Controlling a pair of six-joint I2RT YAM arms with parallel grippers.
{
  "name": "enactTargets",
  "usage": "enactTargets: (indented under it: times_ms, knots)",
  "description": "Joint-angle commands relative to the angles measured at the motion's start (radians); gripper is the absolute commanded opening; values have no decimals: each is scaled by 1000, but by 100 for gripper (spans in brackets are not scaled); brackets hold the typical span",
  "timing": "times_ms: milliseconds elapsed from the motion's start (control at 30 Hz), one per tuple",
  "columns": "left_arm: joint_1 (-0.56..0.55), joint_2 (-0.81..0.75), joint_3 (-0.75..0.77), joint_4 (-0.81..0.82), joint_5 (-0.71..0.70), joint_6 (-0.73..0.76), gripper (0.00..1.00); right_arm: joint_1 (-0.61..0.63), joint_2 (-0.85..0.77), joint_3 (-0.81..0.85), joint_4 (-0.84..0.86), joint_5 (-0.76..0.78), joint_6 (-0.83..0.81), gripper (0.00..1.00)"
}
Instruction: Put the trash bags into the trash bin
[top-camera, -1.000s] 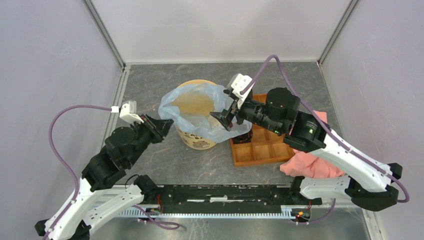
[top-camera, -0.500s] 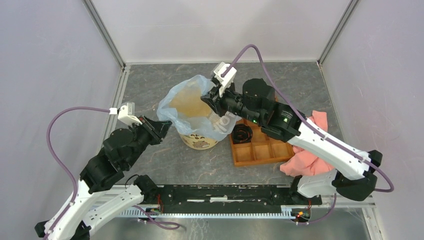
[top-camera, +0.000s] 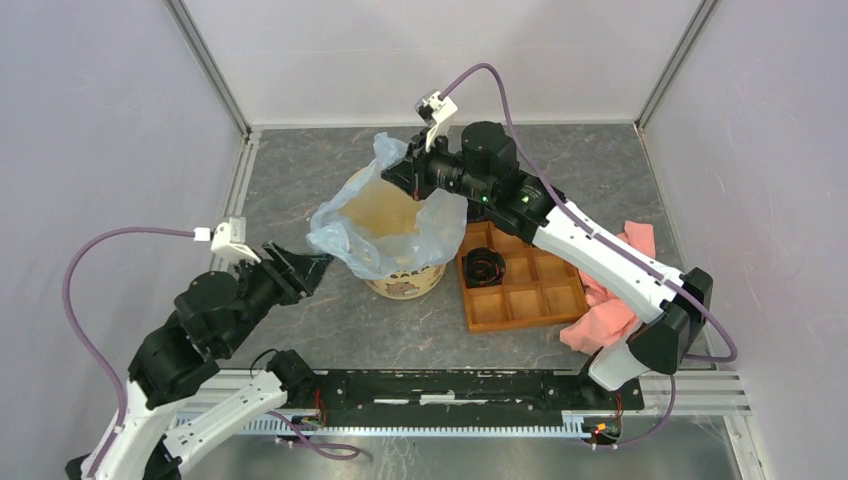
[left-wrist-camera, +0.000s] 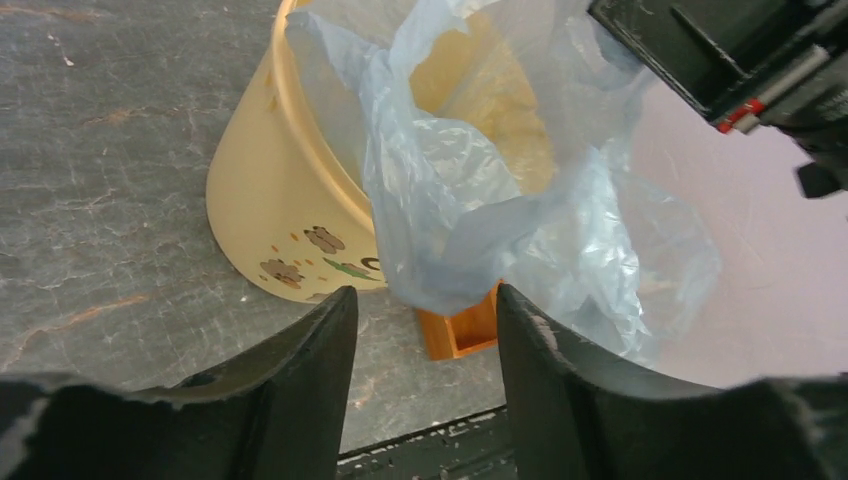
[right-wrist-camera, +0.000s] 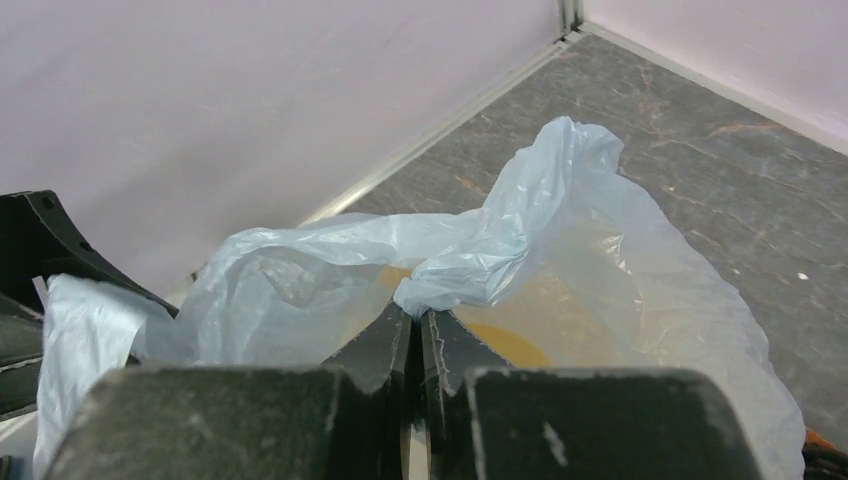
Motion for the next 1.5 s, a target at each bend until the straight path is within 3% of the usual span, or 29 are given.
enactTargets:
  times_ms: [0, 167, 333, 500, 600, 700, 867, 967, 1167, 1300, 1467]
  knots:
    - [2, 0, 116, -111, 53, -35, 66, -23, 4, 9, 145, -79, 106, 8]
    - [1, 49, 242, -140, 153, -9, 86, -25, 13, 6, 146, -93, 123, 7]
    - [2, 183, 352, -161, 248, -4, 96, -25, 6, -3, 177, -92, 124, 8]
    - [2, 220, 304, -114, 270, -37, 99, -24, -3, 0, 177, -87, 126, 8]
    - [1, 245, 277, -82, 284, -40, 86, -25, -14, 2, 170, -68, 117, 8]
    - [1, 252, 273, -112, 235, -43, 65, -37, -27, 1, 171, -62, 126, 8]
    - [1, 187, 213, -150, 171, -54, 42, -79, -25, -8, 228, -147, 190, 8]
    - [2, 158, 155, -201, 92, -62, 23, -104, -33, -42, 267, -185, 219, 8]
    - [1, 181, 49, -223, -28, -71, 15, -188, -66, -158, 371, -289, 257, 13]
    - [2, 239, 65, -265, -172, -95, 9, -245, -35, -151, 376, -390, 266, 14]
    - [2, 242, 121, -231, -212, -75, 8, -243, 8, -116, 332, -490, 245, 23]
